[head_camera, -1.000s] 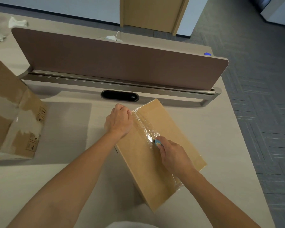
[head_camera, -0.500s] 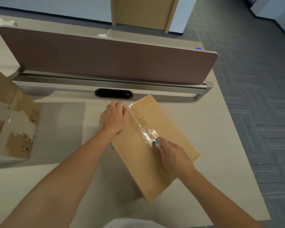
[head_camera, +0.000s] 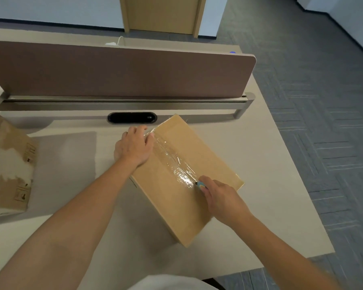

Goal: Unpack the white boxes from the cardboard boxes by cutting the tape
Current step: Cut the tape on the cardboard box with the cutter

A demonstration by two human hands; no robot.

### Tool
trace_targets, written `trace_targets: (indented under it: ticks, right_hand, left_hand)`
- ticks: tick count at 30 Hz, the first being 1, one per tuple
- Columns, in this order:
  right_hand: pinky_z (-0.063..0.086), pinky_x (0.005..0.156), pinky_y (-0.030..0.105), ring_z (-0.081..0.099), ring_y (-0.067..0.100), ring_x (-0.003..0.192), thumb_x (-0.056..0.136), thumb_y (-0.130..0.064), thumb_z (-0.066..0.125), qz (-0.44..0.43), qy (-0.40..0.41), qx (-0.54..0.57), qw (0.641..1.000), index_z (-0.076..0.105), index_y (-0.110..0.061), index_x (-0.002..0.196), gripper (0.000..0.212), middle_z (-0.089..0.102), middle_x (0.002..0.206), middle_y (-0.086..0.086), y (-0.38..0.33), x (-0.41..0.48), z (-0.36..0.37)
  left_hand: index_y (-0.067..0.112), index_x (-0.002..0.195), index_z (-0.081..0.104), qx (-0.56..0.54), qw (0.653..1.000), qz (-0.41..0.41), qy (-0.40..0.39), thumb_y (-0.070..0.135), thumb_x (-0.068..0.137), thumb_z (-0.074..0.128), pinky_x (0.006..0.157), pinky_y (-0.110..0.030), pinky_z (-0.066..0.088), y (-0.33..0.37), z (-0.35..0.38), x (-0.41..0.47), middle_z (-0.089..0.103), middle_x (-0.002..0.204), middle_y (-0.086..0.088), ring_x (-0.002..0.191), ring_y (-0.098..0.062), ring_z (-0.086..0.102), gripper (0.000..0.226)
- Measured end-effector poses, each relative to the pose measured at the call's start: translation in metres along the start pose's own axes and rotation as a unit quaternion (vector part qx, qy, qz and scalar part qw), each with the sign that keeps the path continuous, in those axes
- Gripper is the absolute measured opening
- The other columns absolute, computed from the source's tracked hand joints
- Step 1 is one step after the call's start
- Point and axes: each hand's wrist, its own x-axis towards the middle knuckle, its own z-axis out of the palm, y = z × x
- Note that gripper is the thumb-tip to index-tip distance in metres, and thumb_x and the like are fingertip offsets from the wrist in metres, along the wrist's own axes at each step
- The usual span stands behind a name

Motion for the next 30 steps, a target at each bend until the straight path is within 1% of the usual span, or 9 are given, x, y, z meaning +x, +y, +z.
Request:
trace_targets:
  ticks: [4,6,8,9,11,13,18,24,30]
  right_hand:
    - [0.050,0.076,0.042,0.060,0.032,0.090,0.105,-0.034,0.034,0.016,-0.009,0.049,0.999,0.045,-0.029,0.129,0.027,0.063,0.103,0.003,-0.005,0.000,-0.001]
    - [0.050,0.078,0.042,0.060,0.032,0.091,0.105,-0.034,0.034,0.017,-0.003,0.064,0.998,0.044,-0.031,0.130,0.027,0.063,0.106,0.002,-0.012,0.010,-0.001]
    - [0.051,0.078,0.043,0.060,0.032,0.092,0.105,-0.035,0.033,0.022,0.006,0.069,0.997,0.043,-0.031,0.127,0.025,0.064,0.106,0.002,-0.019,0.023,0.001]
    - [0.052,0.078,0.043,0.060,0.032,0.091,0.105,-0.035,0.032,0.026,0.004,0.065,0.998,0.043,-0.031,0.126,0.024,0.063,0.105,0.002,-0.022,0.030,0.001]
    - [0.052,0.078,0.043,0.060,0.033,0.092,0.106,-0.034,0.030,0.032,-0.007,0.053,0.998,0.043,-0.029,0.127,0.025,0.062,0.105,0.003,-0.028,0.040,0.001]
    - [0.051,0.078,0.043,0.059,0.034,0.093,0.106,-0.033,0.031,0.035,-0.013,0.048,0.998,0.044,-0.026,0.129,0.027,0.062,0.106,0.004,-0.031,0.044,-0.001]
    - [0.050,0.074,0.042,0.059,0.034,0.090,0.105,-0.031,0.031,0.031,-0.022,0.029,0.999,0.046,-0.026,0.123,0.024,0.064,0.102,0.005,-0.034,0.046,-0.006]
    - [0.052,0.075,0.042,0.058,0.034,0.088,0.105,-0.029,0.031,0.057,-0.071,-0.008,0.996,0.046,-0.027,0.127,0.026,0.062,0.103,0.006,-0.037,0.045,-0.014]
    - [0.052,0.072,0.040,0.057,0.032,0.083,0.106,-0.029,0.032,0.061,-0.092,-0.036,0.993,0.047,-0.024,0.125,0.025,0.060,0.096,0.005,-0.034,0.034,-0.021]
  left_hand:
    - [0.022,0.133,0.054,0.009,1.000,0.017,0.016,0.048,0.102,0.035,0.091,-0.045,0.044,0.002,-0.002,-0.004,0.054,0.131,-0.009,0.117,-0.031,0.051,0.045]
    - [0.021,0.122,0.060,-0.002,0.997,0.061,0.049,0.043,0.101,0.038,0.089,-0.044,0.043,0.001,-0.001,-0.007,0.056,0.121,-0.008,0.110,-0.031,0.050,0.038]
    - [0.019,0.111,0.066,0.002,0.989,0.130,0.075,0.037,0.098,0.042,0.088,-0.044,0.044,-0.004,0.004,-0.013,0.056,0.114,-0.008,0.105,-0.032,0.049,0.033]
    - [0.018,0.106,0.068,-0.001,0.984,0.155,0.083,0.035,0.096,0.045,0.088,-0.045,0.045,-0.007,0.006,-0.016,0.056,0.114,-0.009,0.105,-0.032,0.048,0.030]
    - [0.018,0.102,0.069,-0.012,0.982,0.167,0.088,0.029,0.093,0.052,0.091,-0.044,0.043,-0.010,0.008,-0.020,0.055,0.115,-0.009,0.110,-0.033,0.045,0.022]
    - [0.021,0.102,0.069,-0.014,0.980,0.179,0.090,0.029,0.091,0.054,0.095,-0.043,0.040,-0.009,0.009,-0.023,0.056,0.117,-0.006,0.115,-0.032,0.043,0.021]
    - [0.022,0.114,0.068,-0.006,0.964,0.259,0.065,0.036,0.090,0.050,0.099,-0.041,0.042,0.002,0.017,-0.030,0.060,0.119,-0.004,0.115,-0.028,0.048,0.033]
    - [0.025,0.115,0.068,-0.012,0.967,0.247,0.055,0.036,0.091,0.049,0.100,-0.041,0.044,0.001,0.017,-0.029,0.060,0.122,-0.001,0.117,-0.026,0.048,0.032]
    - [0.025,0.116,0.071,-0.022,0.970,0.239,0.049,0.038,0.091,0.047,0.100,-0.043,0.045,0.001,0.015,-0.031,0.061,0.123,-0.001,0.117,-0.027,0.049,0.037]
